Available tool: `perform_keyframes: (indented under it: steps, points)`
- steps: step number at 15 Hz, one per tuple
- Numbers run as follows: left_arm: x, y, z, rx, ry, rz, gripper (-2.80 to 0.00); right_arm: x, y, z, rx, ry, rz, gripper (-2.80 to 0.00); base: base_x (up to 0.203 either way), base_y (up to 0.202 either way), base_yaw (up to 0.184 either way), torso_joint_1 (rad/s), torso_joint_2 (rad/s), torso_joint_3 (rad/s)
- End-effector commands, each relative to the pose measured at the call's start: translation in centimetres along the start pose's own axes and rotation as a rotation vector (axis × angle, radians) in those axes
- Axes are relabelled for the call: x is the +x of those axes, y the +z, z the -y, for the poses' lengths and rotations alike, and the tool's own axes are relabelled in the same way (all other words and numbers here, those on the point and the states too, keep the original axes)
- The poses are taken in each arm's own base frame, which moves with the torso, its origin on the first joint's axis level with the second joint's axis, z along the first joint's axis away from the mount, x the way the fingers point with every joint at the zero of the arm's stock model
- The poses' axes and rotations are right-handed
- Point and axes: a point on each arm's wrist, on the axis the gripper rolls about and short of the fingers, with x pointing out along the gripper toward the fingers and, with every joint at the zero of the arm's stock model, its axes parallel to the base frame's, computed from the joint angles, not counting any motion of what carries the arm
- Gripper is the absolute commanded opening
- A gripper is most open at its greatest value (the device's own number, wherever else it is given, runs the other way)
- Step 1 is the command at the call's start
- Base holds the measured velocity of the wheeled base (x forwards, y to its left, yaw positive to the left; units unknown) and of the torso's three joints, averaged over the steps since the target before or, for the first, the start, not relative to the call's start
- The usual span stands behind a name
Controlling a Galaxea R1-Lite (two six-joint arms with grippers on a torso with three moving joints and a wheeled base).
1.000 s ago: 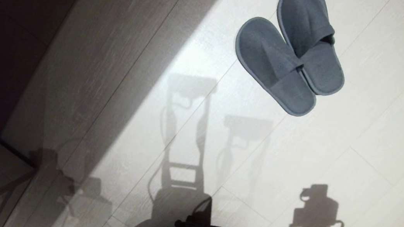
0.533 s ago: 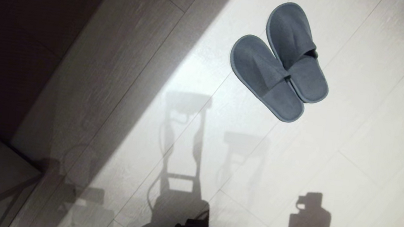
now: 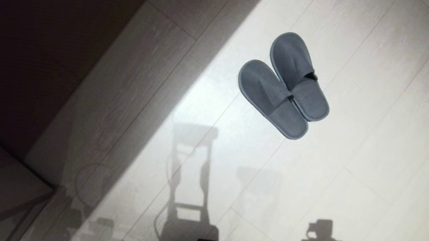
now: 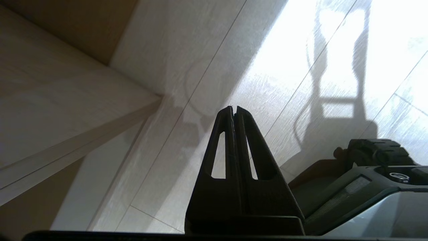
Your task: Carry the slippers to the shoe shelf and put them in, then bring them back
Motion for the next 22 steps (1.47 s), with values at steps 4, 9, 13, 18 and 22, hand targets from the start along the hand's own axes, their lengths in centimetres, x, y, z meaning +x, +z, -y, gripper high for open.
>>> perform_keyframes:
  steps: [4, 9, 13, 18, 22]
  points:
    - [0.02, -0.03, 0.0, -0.001, 0.001, -0.002, -2.8, 0.02, -0.04, 0.0, -0.001, 0.0, -0.003, -2.8, 0.0, 0.0, 0.0, 0.002, 0.0, 0.201]
    - [0.01, -0.03, 0.0, -0.001, 0.001, -0.001, -2.8, 0.02, -0.04, 0.0, -0.001, 0.0, -0.003, -2.8, 0.0, 0.0, 0.0, 0.003, 0.0, 0.2]
    - [0.02, -0.03, 0.0, -0.001, 0.001, -0.002, -2.8, 0.02, -0.04, 0.0, -0.001, 0.0, -0.003, -2.8, 0.0, 0.0, 0.0, 0.003, 0.0, 0.202]
    - [0.02, -0.03, 0.0, -0.001, 0.001, -0.002, -2.8, 0.02, -0.04, 0.0, -0.001, 0.0, -0.003, -2.8, 0.0, 0.0, 0.0, 0.003, 0.0, 0.202]
    - [0.02, -0.03, 0.0, -0.001, 0.001, -0.002, -2.8, 0.02, -0.03, 0.0, -0.001, 0.0, -0.002, -2.8, 0.0, 0.0, 0.0, 0.004, 0.0, 0.2]
